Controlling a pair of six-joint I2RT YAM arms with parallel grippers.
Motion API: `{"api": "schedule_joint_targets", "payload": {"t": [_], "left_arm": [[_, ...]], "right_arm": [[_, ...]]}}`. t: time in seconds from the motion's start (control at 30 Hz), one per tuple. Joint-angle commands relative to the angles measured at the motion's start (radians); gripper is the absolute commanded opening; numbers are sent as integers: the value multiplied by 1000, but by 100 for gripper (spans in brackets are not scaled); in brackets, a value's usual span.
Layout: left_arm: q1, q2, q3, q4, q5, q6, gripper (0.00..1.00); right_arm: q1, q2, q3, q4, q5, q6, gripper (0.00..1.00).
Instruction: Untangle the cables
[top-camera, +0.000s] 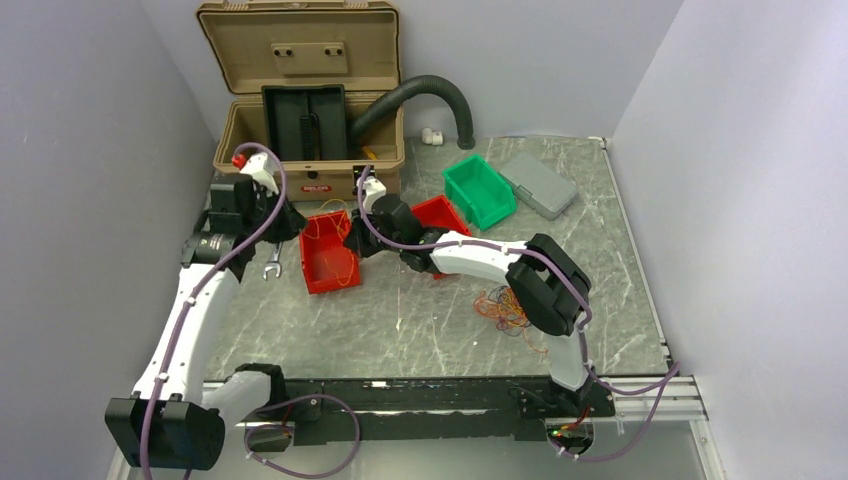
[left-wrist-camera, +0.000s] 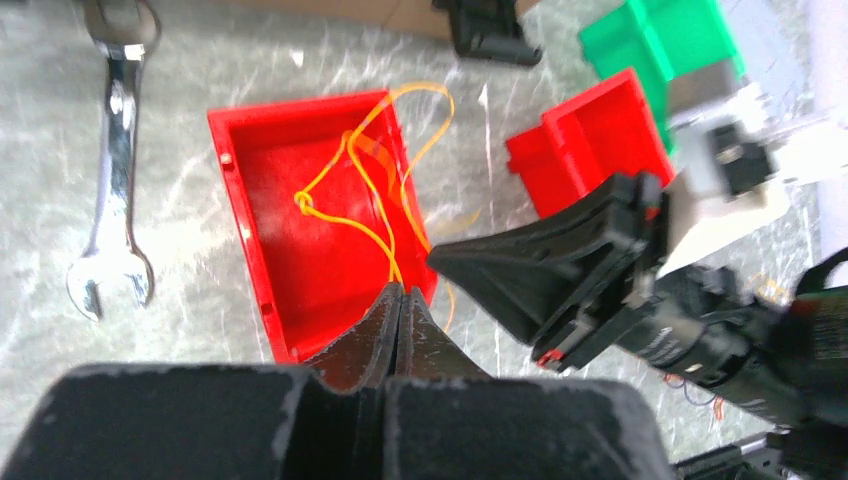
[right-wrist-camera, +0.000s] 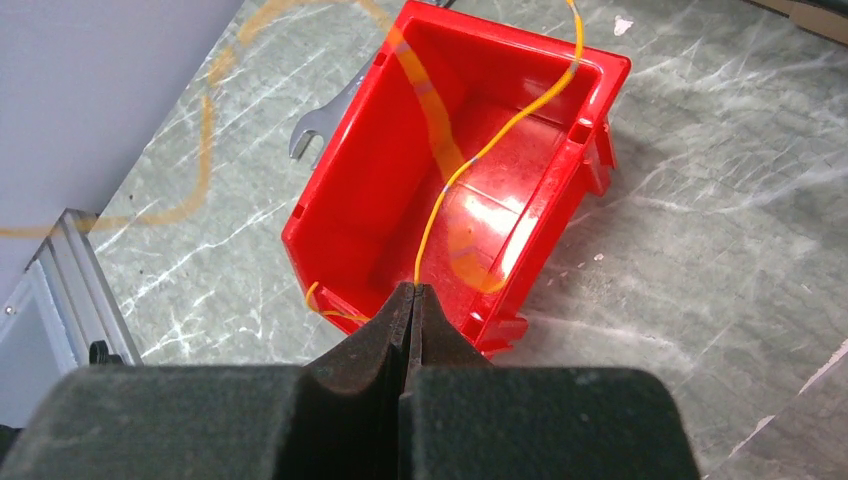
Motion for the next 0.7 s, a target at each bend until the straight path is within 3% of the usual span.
{"api": "schedule_joint_targets", "payload": {"t": [0.0, 0.23, 0.47, 0.67], "left_arm": [[-6, 10, 133, -22, -10, 51, 0], [-38, 18, 180, -85, -1, 48, 0], [-47, 2, 115, -139, -44, 27, 0], [-47, 95, 87, -127, -54, 1, 0]], "right_arm": [[6, -54, 19, 54, 14, 9, 0], [5, -68, 43, 37, 26, 1, 0], [6, -77, 16, 52, 11, 17, 0], [16, -42, 45, 43, 2, 21, 0]]}}
